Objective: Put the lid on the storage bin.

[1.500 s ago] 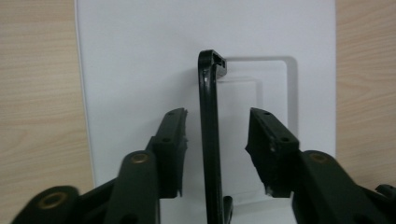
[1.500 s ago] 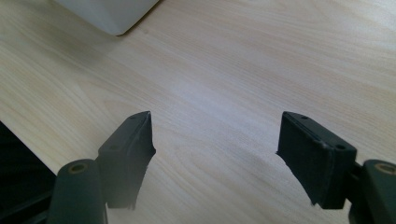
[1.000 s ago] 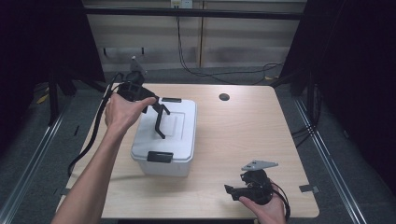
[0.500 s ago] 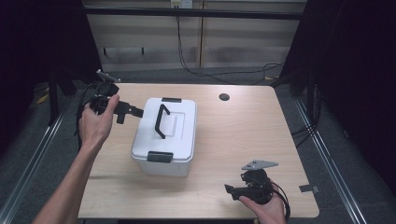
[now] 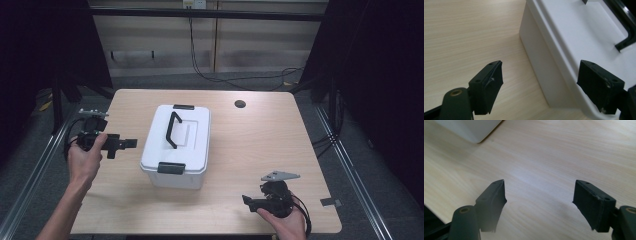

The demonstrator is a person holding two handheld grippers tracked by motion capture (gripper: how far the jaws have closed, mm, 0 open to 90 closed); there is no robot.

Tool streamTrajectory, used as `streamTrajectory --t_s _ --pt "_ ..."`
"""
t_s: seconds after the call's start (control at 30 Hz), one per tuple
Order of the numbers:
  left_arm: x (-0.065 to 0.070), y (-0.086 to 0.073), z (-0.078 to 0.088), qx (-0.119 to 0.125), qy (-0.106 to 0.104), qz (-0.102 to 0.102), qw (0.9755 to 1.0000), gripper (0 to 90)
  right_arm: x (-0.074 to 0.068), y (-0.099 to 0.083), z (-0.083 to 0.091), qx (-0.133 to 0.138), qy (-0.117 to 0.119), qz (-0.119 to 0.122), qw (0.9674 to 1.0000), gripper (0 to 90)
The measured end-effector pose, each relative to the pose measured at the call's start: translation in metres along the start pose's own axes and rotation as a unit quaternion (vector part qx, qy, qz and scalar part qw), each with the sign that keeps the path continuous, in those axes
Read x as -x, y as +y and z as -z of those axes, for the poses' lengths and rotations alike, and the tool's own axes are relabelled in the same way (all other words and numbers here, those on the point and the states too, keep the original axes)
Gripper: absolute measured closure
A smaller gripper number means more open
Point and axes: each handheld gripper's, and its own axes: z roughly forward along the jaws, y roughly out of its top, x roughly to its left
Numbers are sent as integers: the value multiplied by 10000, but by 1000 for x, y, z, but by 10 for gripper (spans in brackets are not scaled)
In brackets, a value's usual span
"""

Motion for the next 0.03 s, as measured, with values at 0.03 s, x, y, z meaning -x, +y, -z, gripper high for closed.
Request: streamTrajectory --t_s 0.03 --pt "-4 -4 6 65 14 15 10000 201 0 0 0 40 -26 -53 10000 248"
